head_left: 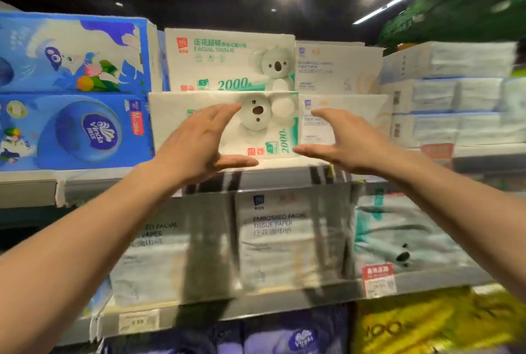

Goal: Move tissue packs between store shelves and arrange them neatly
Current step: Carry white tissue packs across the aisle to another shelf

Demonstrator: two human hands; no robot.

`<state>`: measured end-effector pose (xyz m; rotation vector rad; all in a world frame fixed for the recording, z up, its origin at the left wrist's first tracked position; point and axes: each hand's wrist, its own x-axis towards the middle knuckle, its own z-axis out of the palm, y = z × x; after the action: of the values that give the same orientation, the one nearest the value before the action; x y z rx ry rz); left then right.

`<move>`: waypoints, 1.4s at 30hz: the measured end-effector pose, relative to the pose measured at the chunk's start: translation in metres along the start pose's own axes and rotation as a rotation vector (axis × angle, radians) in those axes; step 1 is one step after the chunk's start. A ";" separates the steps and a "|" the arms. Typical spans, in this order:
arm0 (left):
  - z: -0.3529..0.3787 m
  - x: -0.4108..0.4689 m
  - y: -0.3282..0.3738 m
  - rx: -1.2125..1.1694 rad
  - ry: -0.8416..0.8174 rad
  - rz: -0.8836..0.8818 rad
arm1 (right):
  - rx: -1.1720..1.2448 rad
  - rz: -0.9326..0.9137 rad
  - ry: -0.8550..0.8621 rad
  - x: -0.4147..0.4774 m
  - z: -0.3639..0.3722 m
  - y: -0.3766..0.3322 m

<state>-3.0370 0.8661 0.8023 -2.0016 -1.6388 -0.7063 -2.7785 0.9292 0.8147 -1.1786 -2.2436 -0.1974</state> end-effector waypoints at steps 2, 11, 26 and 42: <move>0.008 -0.016 0.014 -0.061 -0.043 0.076 | -0.004 0.052 -0.022 -0.034 0.000 -0.004; 0.035 -0.082 0.127 -0.286 -0.201 0.327 | -0.074 0.274 -0.127 -0.199 -0.030 0.010; 0.105 -0.150 0.508 -0.594 -0.426 0.738 | -0.162 0.849 -0.196 -0.546 -0.172 0.155; 0.168 -0.203 0.897 -0.723 -0.770 1.010 | -0.090 1.436 -0.016 -0.832 -0.288 0.335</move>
<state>-2.1720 0.6522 0.5198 -3.4453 -0.3633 -0.0936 -2.0283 0.4322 0.5348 -2.4562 -0.9324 0.2918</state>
